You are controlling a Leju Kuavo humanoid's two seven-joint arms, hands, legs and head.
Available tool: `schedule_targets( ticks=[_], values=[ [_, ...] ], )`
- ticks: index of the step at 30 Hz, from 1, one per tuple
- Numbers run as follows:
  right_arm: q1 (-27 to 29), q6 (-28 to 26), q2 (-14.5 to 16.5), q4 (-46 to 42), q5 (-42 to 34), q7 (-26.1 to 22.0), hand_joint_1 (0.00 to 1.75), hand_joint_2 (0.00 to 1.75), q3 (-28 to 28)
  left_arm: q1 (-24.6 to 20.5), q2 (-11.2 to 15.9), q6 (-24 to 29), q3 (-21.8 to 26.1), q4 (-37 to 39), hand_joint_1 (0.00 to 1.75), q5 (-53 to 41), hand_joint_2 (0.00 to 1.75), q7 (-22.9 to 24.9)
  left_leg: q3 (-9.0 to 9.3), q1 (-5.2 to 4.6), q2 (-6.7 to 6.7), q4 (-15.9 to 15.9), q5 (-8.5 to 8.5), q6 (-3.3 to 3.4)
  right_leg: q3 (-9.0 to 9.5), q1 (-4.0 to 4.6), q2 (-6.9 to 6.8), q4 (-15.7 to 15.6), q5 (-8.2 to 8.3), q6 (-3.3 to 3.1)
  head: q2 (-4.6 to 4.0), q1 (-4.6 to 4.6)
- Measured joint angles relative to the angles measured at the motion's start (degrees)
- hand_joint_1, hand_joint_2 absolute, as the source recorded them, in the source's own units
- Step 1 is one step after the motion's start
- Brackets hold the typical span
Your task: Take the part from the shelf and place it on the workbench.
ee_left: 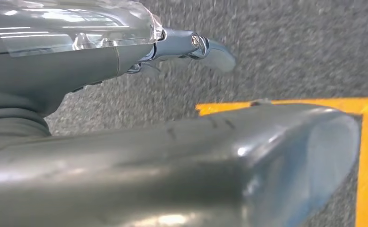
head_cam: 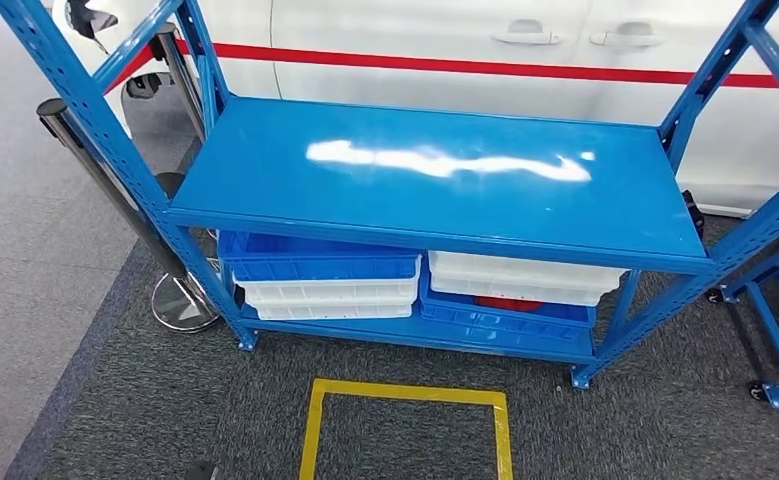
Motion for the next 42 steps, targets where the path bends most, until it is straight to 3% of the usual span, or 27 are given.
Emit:
schedule_targets(
  ticks=[2, 3, 4, 6, 7, 8, 12, 14, 16, 17, 18, 19, 21, 23, 25, 26, 28, 31, 32, 33, 34, 37, 39, 41, 42],
  values=[
    [0.11, -0.08, -0.02, -0.01, 0.03, -0.06, 0.0, 0.0, -0.02, 0.04, -0.02, 0.0, -0.02, 0.01, 0.0, 0.0, 0.0, 0.01, 0.79, -0.18, -0.26, -0.01, -0.78, 0.25, -4.0, 0.02, 0.08, 4.29, -1.82, 0.01, 0.0, 0.0],
    [0.25, -0.13, -0.03, -0.01, 0.03, -0.07, 0.0, 0.0, -0.03, 0.13, -0.05, -0.01, -0.02, 0.01, 0.0, 0.01, 0.0, 0.03, 1.37, -0.24, -0.45, 0.0, -1.22, 0.23, -4.87, 0.04, 0.08, 3.98, -1.16, -0.12, 0.0, 0.0],
    [0.41, -0.19, -0.03, 0.0, 0.03, -0.07, 0.0, 0.0, -0.03, 0.22, -0.09, 0.0, -0.03, 0.01, 0.0, 0.03, 0.0, 0.11, 2.06, -0.28, -0.64, 0.0, -1.68, 0.14, -4.91, 0.08, 0.1, 1.93, 0.75, -0.26, 0.0, 0.01],
    [0.78, -0.26, -0.05, 0.03, 0.02, 0.07, 0.0, 0.0, -0.1, 0.31, -0.27, 0.14, -0.03, 0.01, 0.0, 0.08, 0.0, 0.52, 3.45, -0.35, -0.9, 0.09, -2.69, -0.23, -3.83, 0.43, 0.24, -4.75, 6.37, -0.87, -0.01, 0.0],
    [0.86, -0.28, -0.08, 0.05, 0.02, 0.15, 0.0, 0.0, -0.19, 0.28, -0.37, 0.27, -0.04, 0.01, 0.0, 0.1, 0.0, 0.8, 3.79, -0.41, -0.99, 0.17, -3.13, -0.5, -3.43, 0.65, 0.34, -7.3, 8.06, -1.16, -0.01, 0.01],
    [0.86, -0.28, -0.09, 0.07, 0.02, 0.22, 0.0, 0.0, -0.29, 0.21, -0.44, 0.41, -0.04, 0.02, 0.0, 0.1, 0.0, 1.08, 3.9, -0.46, -1.04, 0.22, -3.56, -0.82, -3.28, 0.85, 0.44, -8.78, 9.19, -1.46, -0.01, 0.0],
    [0.73, -0.16, -0.04, 0.08, -0.02, 0.27, 0.0, 0.0, -0.65, 0.04, -0.44, 0.63, -0.09, 0.02, 0.0, 0.02, 0.0, 1.48, 4.09, -0.42, -0.93, 1.52, -4.53, -2.09, -2.33, 0.69, 0.43, -10.05, 9.18, -2.51, 0.0, -0.05],
    [0.73, -0.01, 0.01, 0.08, -0.04, 0.16, 0.0, 0.0, -0.78, 0.02, -0.42, 0.66, -0.13, 0.02, 0.0, -0.02, 0.0, 1.54, 2.0, -0.13, -0.68, 5.77, -6.87, -2.76, -1.54, 0.52, 0.28, -10.52, 8.9, -3.01, 0.0, -0.06],
    [0.72, 0.16, 0.01, 0.08, -0.05, 0.02, 0.0, 0.0, -0.88, -0.07, -0.42, 0.68, -0.15, 0.02, 0.0, -0.04, 0.0, 1.66, -1.83, 0.23, -0.57, 12.27, -9.77, -3.35, -1.28, 0.51, 0.23, -10.58, 8.59, -3.23, 0.0, -0.06],
    [0.72, 0.21, 0.01, 0.08, -0.05, -0.02, 0.0, 0.0, -0.91, -0.08, -0.41, 0.72, -0.16, 0.02, 0.0, -0.03, 0.0, 1.78, -3.35, 0.42, -0.53, 14.42, -10.3, -3.57, -1.15, 0.51, 0.24, -10.57, 8.44, -3.23, 0.0, -0.06],
    [0.72, 0.24, 0.01, 0.08, -0.07, -0.01, 0.0, 0.0, -0.93, -0.06, -0.39, 0.81, -0.19, 0.02, 0.0, -0.02, 0.0, 1.93, -4.04, 0.57, -0.48, 14.84, -9.76, -3.73, -0.94, 0.5, 0.26, -10.57, 8.27, -3.19, 0.0, -0.06],
    [0.74, 0.22, 0.03, 0.08, -0.09, 0.05, 0.0, 0.0, -0.95, -0.02, -0.38, 0.91, -0.22, 0.02, 0.0, 0.01, 0.0, 2.06, -3.73, 0.68, -0.41, 13.19, -8.08, -3.8, -0.64, 0.48, 0.29, -10.57, 8.09, -3.1, 0.0, -0.06],
    [0.8, 0.11, 0.09, 0.08, -0.19, 0.2, 0.0, 0.87, -0.98, 0.01, -0.31, 1.19, -0.31, 0.02, 0.0, 0.05, 0.0, 2.23, -1.26, 0.73, -0.16, 6.25, -3.46, -3.61, 0.05, 0.45, 0.27, -10.58, 7.76, -2.81, 0.0, -0.05],
    [0.81, -0.05, 0.2, 0.09, -0.26, 0.31, 0.0, 1.75, -1.02, -0.05, -0.24, 1.36, -0.44, 0.02, 0.0, 0.09, 0.0, 2.45, 0.16, 0.37, 0.1, 1.4, -2.01, -2.95, 0.2, 0.49, 0.18, -10.56, 7.63, -2.27, -0.01, -0.06],
    [0.73, -0.22, 0.37, 0.1, -0.27, 0.45, 0.0, 1.75, -1.04, -0.04, -0.2, 1.4, -0.53, 0.02, 0.0, 0.12, 0.0, 2.73, 0.14, 0.02, 0.16, 0.58, -2.12, -2.11, 0.2, 0.54, 0.13, -10.64, 7.57, -1.54, -0.01, -0.07],
    [0.66, -0.33, 0.44, 0.09, -0.27, 0.52, 0.0, 1.75, -1.05, -0.01, -0.19, 1.4, -0.56, 0.02, 0.0, 0.13, 0.0, 2.81, 0.36, 0.19, 0.16, 0.31, -1.38, -1.64, 0.31, 0.56, 0.13, -10.6, 7.43, -1.17, 0.0, -0.06],
    [0.59, -0.47, 0.57, 0.09, -0.27, 0.61, 0.0, 1.75, -1.08, 0.02, -0.2, 1.4, -0.63, 0.02, 0.0, 0.15, 0.0, 2.88, 0.85, 0.42, 0.22, -0.44, -0.66, -0.88, -0.12, 0.54, 0.17, -9.16, 6.22, -0.62, -0.01, -0.05],
    [0.57, -0.5, 0.67, 0.1, -0.27, 0.7, 0.0, 1.75, -1.21, -0.13, -0.17, 1.4, -0.77, 0.02, 0.0, 0.16, 0.0, 2.89, 1.03, 0.25, 0.28, -0.82, -0.34, -0.18, -4.65, 0.48, 0.27, 0.21, 1.29, -0.24, 0.0, -0.04],
    [0.58, -0.5, 0.67, 0.1, -0.27, 0.74, 0.0, 1.75, -1.28, -0.11, -0.16, 1.4, -0.82, 0.02, 0.0, 0.16, 0.0, 2.91, 1.02, 0.14, 0.26, -0.78, -0.39, -0.12, -6.19, 0.47, 0.27, 3.2, 0.35, -0.15, 0.0, -0.05],
    [0.58, -0.5, 0.67, 0.1, -0.27, 0.77, 0.0, 1.75, -1.35, -0.09, -0.15, 1.4, -0.87, 0.02, 0.0, 0.16, 0.0, 2.93, 1.05, 0.08, 0.24, -0.71, -0.48, -0.08, -6.86, 0.46, 0.27, 4.28, 0.61, -0.1, 0.0, -0.05],
    [0.59, -0.5, 0.67, 0.1, -0.27, 0.78, 0.0, 1.75, -1.4, -0.08, -0.14, 1.4, -0.92, 0.02, 0.0, 0.16, 0.0, 2.96, 1.11, 0.05, 0.18, -0.63, -0.58, -0.11, -6.56, 0.46, 0.26, 3.39, 1.82, -0.11, 0.0, -0.05],
    [0.58, -0.5, 0.69, 0.1, -0.32, 1.11, 0.0, 1.75, -1.51, -0.11, -0.15, 1.38, -0.99, 0.02, 0.0, 0.49, 0.0, 3.13, 1.29, -0.17, -0.04, -0.11, -1.23, -0.58, -1.94, 0.44, 0.29, -6.67, 7.08, -0.5, -0.01, -0.04],
    [0.48, -0.76, 0.8, 0.09, -0.43, 1.71, 0.0, 0.87, -1.69, -0.16, -0.03, 1.38, -0.99, 0.02, 0.0, 0.88, 0.0, 3.28, 1.17, -0.53, -0.06, 0.21, -1.71, -0.53, -0.31, 0.39, 0.36, -10.37, 7.98, -0.8, 0.0, -0.05],
    [0.41, -1.21, 0.94, 0.08, -0.7, 2.09, 0.0, 0.87, -2.03, -0.2, 0.09, 1.49, -0.99, 0.02, 0.0, 1.08, 0.87, 3.52, 1.22, -0.74, -0.05, 0.11, -1.78, -0.55, -0.22, 0.45, 0.38, -10.6, 7.8, -1.09, 0.0, -0.06],
    [0.41, -1.34, 0.97, 0.08, -0.78, 2.14, 0.0, 1.16, -2.12, -0.21, 0.09, 1.53, -0.99, 0.02, 0.0, 1.1, 1.16, 3.59, 1.28, -0.74, -0.04, 0.05, -1.8, -0.72, -0.21, 0.48, 0.38, -10.61, 7.78, -1.15, 0.0, -0.06]
  ],
)
